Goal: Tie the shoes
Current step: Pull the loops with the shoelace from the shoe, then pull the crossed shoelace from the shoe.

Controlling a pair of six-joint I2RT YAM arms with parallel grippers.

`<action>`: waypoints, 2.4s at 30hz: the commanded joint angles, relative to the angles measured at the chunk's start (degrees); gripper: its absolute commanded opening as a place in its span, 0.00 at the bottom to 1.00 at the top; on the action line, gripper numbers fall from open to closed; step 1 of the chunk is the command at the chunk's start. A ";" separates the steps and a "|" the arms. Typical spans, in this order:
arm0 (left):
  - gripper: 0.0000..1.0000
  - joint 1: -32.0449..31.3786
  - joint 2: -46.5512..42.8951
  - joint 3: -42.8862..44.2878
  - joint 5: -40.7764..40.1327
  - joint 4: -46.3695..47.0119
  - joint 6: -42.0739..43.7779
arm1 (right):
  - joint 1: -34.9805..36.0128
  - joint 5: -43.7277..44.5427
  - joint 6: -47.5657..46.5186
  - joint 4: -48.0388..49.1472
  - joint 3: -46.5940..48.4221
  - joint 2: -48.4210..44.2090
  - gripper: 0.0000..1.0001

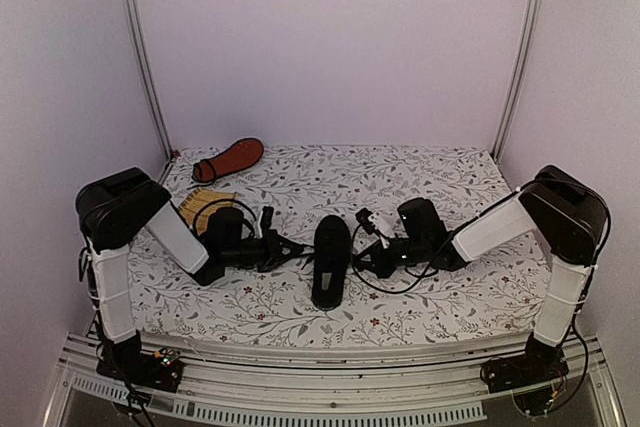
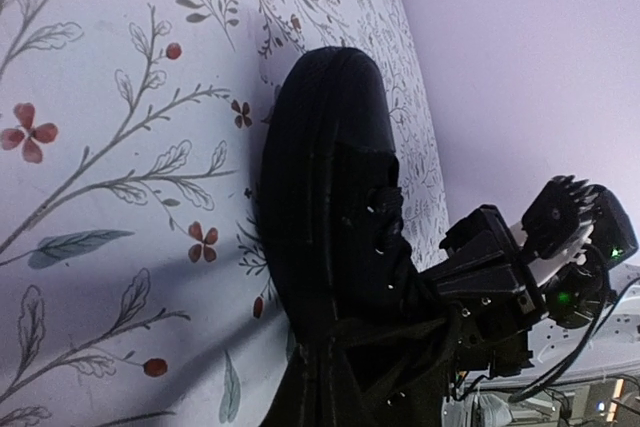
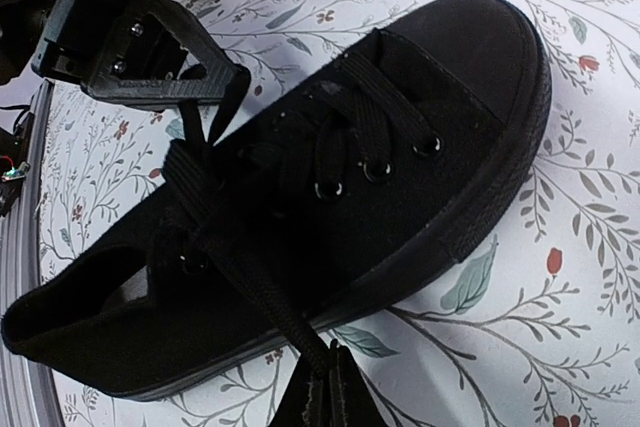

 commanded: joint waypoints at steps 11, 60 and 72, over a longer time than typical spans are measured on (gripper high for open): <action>0.00 1.30 -7.07 -5.66 -8.24 1.91 -0.50 | 0.30 5.57 1.75 -1.54 -3.20 -1.99 0.02; 0.53 -4.73 -8.73 24.84 12.27 -49.93 58.31 | -4.30 -2.87 4.46 -3.67 8.79 -0.45 0.52; 0.52 -6.61 0.31 33.06 15.74 -57.43 63.82 | -6.03 -15.44 10.60 5.72 -3.39 -5.54 0.60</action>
